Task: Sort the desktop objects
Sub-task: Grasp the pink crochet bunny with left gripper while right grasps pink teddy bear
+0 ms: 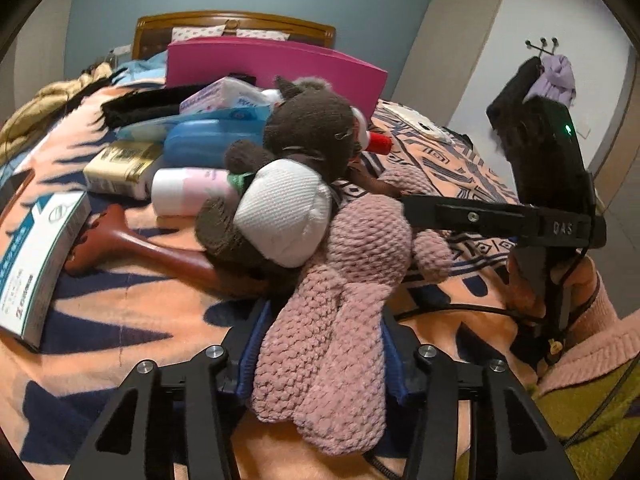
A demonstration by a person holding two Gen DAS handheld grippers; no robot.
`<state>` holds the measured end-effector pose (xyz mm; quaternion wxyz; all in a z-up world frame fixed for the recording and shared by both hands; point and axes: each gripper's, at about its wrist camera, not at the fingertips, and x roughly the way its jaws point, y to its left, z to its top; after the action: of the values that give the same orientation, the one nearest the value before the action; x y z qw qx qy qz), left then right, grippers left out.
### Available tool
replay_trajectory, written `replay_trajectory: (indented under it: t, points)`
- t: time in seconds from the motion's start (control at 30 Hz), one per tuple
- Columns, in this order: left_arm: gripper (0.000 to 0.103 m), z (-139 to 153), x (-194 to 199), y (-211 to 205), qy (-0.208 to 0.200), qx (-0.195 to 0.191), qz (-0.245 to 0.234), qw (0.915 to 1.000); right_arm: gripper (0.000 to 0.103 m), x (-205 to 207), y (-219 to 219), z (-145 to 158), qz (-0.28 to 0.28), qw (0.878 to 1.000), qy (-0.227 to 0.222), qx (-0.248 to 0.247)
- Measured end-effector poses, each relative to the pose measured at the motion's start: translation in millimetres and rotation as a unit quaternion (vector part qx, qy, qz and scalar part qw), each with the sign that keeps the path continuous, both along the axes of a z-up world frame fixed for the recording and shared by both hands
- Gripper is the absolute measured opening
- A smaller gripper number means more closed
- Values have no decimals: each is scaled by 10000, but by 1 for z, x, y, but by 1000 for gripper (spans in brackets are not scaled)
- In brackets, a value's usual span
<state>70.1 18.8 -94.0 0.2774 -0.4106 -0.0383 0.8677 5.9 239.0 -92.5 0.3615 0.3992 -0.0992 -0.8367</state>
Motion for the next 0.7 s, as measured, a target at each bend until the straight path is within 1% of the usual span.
replay_trajectory:
  t: [0.07, 0.23, 0.27, 0.3, 0.33, 0.4, 0.47, 0.53, 0.7]
  points:
    - [58, -1, 1, -3, -41, 90, 11, 10000, 77, 1, 2, -1, 17, 10000, -5, 4]
    - [57, -1, 5, -3, 10, 43, -72, 10000, 77, 6, -1, -1, 61, 9999, 51, 67]
    - [54, -1, 5, -2, 18, 42, -84, 10000, 77, 6, -1, -1, 65, 9999, 49, 70]
    - [47, 0, 4, -2, 24, 44, -94, 9999, 77, 6, -2, -1, 69, 9999, 47, 72]
    - [44, 0, 4, -2, 27, 53, -101, 9999, 77, 6, -2, -2, 69, 9999, 45, 66]
    - [40, 2, 3, -2, 30, 84, -112, 9999, 73, 6, -3, 0, 54, 9999, 84, 77]
    - [38, 4, 2, -4, 19, 165, -115, 9998, 66, 7, -2, 2, 42, 9998, 167, 129]
    - [35, 6, 1, -5, 18, 219, -117, 9997, 63, 8, 0, 3, 28, 9998, 168, 114]
    - [34, 18, 3, -7, 120, 386, -168, 9990, 61, 12, 5, 7, 20, 9998, 193, -3]
